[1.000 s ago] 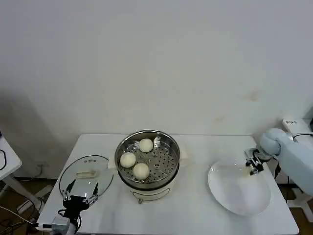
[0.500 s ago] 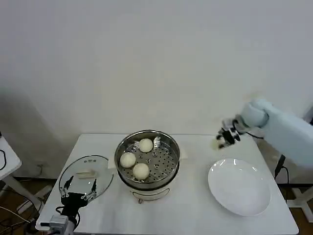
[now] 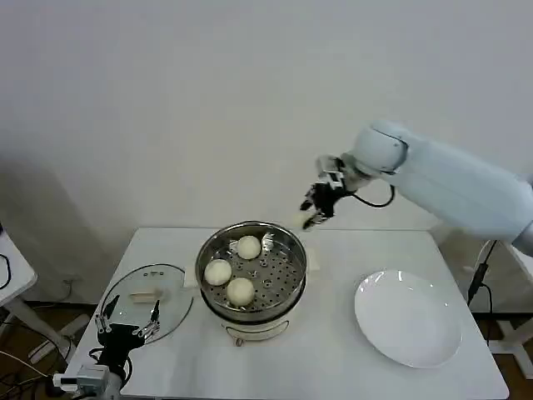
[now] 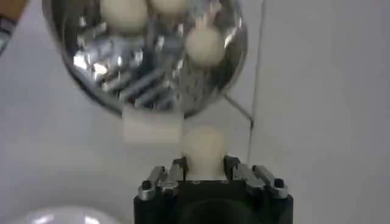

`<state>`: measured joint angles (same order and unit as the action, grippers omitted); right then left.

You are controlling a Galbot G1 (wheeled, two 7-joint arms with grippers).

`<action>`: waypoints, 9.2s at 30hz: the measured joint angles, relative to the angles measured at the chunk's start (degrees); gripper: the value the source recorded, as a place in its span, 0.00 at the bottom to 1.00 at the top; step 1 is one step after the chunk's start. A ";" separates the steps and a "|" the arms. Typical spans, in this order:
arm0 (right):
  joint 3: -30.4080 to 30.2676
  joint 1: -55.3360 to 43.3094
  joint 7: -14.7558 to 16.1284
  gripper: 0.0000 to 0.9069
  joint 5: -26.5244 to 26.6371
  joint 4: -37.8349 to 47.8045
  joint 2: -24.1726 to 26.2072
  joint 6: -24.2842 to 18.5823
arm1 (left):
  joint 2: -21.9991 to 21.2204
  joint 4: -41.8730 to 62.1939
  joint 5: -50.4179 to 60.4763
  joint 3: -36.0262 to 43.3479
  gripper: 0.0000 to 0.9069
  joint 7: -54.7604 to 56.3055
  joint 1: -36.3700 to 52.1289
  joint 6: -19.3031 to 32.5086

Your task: Take steamed baozi put them in steamer then cover it.

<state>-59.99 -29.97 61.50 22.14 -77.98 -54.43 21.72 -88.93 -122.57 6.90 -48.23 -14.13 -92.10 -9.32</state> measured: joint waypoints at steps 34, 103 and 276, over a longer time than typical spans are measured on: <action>-10.94 2.16 -2.64 0.47 -1.71 -1.02 -7.71 3.55 | 0.41 0.29 -0.54 -0.68 1.00 -0.02 0.17 0.23; 74.26 71.37 -25.95 1.00 6.58 -24.87 18.27 -7.96 | -2.53 -0.27 -1.70 0.25 1.00 -0.01 -1.48 0.25; 105.32 119.90 -51.68 1.00 -5.27 -29.34 -22.60 -21.65 | 12.72 11.71 70.48 10.29 0.00 19.77 14.75 -11.55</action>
<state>45.33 89.93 9.82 16.87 -107.32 -77.03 0.07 -76.22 -110.87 77.38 -37.94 5.63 -77.35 -20.87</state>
